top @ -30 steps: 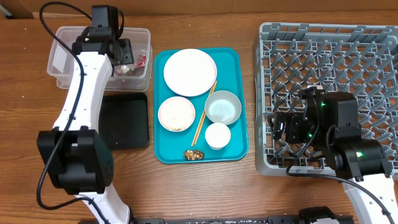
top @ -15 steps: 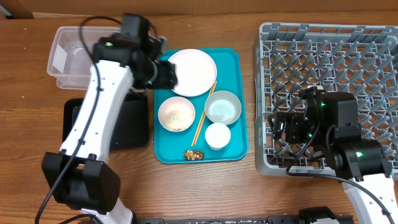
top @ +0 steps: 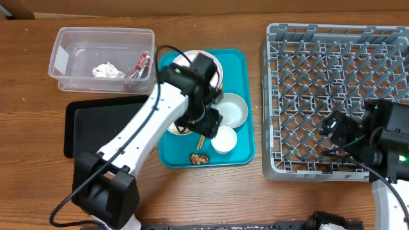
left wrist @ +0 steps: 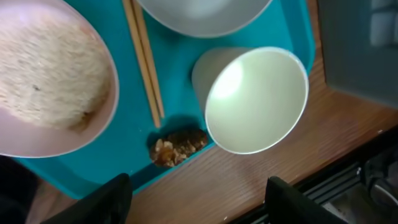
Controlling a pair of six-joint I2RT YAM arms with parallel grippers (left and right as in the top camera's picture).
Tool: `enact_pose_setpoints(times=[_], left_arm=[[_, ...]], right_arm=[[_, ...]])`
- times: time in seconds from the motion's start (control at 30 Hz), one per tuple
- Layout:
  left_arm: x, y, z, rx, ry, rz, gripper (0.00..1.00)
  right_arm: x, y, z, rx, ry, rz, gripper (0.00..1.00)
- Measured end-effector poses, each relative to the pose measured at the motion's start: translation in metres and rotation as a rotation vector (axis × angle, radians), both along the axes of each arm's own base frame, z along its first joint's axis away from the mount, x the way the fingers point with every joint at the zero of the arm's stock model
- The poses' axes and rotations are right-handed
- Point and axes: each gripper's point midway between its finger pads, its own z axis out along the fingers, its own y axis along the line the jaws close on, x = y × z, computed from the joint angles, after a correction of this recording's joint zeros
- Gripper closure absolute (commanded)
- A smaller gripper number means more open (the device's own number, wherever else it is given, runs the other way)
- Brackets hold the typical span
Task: Sort waste into correct bins and load items into the dishwasher
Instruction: 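Reach the left gripper to the white cup and grasp it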
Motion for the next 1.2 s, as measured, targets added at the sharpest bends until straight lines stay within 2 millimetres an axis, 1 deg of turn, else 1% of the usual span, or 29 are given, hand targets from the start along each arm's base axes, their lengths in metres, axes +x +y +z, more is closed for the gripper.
enact_pose_setpoints(times=[0.07, 0.17, 0.27, 0.37, 0.47, 0.6, 0.63, 0.67, 0.9, 0.93, 1.0, 1.2], left_arm=[[-0.002, -0.005, -0.015, -0.003, -0.011, -0.017, 0.30], [0.001, -0.012, -0.027, -0.020, -0.039, -0.030, 0.32], [0.008, -0.018, -0.039, -0.043, -0.080, -0.030, 0.37], [0.010, -0.020, -0.048, -0.051, -0.094, -0.016, 0.47], [0.011, -0.021, -0.052, -0.056, -0.098, -0.001, 0.63], [0.010, -0.020, -0.055, -0.052, -0.095, 0.008, 0.69], [0.010, -0.020, -0.055, -0.051, -0.094, 0.010, 0.71], [0.010, -0.020, -0.055, -0.051, -0.093, 0.010, 0.76], [0.010, -0.019, -0.055, -0.049, -0.087, 0.030, 0.90], [0.010, -0.019, -0.056, -0.049, -0.087, 0.031, 0.93], [0.010, -0.019, -0.056, -0.047, -0.087, 0.032, 0.96], [0.008, -0.017, -0.056, -0.039, -0.078, 0.034, 0.96]], right_arm=[[0.000, -0.002, -0.001, 0.003, 0.004, -0.010, 0.00], [0.000, -0.002, -0.004, 0.006, 0.015, -0.010, 0.00], [0.001, -0.002, -0.008, 0.012, 0.035, -0.010, 0.00], [0.000, -0.002, -0.012, 0.017, 0.055, -0.011, 0.00], [0.001, -0.002, -0.012, 0.018, 0.058, -0.011, 0.00], [-0.001, -0.002, -0.013, 0.020, 0.064, -0.010, 0.00], [-0.001, -0.001, -0.013, 0.020, 0.066, -0.010, 0.00], [-0.001, -0.001, -0.013, 0.020, 0.066, -0.010, 0.00], [-0.003, -0.001, -0.014, 0.022, 0.072, -0.011, 0.00], [-0.002, -0.001, -0.014, 0.022, 0.072, -0.011, 0.00], [-0.003, -0.001, -0.014, 0.022, 0.072, -0.011, 0.00], [-0.003, -0.001, -0.014, 0.022, 0.072, -0.011, 0.00]])
